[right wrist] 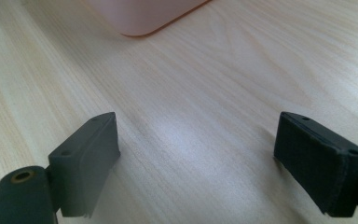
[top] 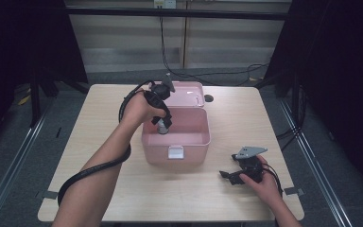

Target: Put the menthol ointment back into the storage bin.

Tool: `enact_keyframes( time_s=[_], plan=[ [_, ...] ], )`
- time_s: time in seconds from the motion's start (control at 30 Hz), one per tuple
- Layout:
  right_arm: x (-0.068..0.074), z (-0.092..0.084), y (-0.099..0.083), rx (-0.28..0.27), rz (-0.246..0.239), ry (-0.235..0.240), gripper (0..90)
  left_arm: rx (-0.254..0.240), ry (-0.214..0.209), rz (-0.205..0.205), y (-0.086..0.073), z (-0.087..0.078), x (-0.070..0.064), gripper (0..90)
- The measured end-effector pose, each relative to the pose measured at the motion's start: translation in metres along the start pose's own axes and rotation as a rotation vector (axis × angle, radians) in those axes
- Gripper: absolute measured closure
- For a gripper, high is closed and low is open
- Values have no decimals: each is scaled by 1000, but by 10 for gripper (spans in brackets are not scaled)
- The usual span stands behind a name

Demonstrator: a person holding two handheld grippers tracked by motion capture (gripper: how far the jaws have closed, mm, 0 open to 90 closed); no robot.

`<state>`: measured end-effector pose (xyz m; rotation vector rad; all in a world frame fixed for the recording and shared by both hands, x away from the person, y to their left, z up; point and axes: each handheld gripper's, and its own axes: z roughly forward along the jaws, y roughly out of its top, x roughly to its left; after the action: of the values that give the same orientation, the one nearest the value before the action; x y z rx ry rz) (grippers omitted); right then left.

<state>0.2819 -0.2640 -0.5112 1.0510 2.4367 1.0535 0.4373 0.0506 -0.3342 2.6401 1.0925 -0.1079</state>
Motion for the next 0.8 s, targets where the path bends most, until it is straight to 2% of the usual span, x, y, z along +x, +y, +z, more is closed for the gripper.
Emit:
enact_keyframes(
  time_s=[0.07, 0.13, 0.2, 0.33, 0.63, 0.8],
  plan=[
    [0, 0, 0, 0, 0, 0, 133, -2, -3, -11, 1, 4, 2, 501],
    [0, 0, 0, -2, 1, 0, 133, -1, 16, -12, 2, 9, 3, 501],
    [0, 0, 0, -2, 0, 0, 133, -3, 5, -21, 2, 13, 5, 501],
    [0, 0, 0, -2, 1, -1, 132, -8, 23, -43, 2, 22, 8, 501],
    [0, 0, 0, -2, 0, -1, 132, -34, 47, -68, 0, 32, 17, 501],
    [0, 0, 0, -2, 0, -1, 132, -32, 54, -81, 0, 38, 19, 501]
  ],
)
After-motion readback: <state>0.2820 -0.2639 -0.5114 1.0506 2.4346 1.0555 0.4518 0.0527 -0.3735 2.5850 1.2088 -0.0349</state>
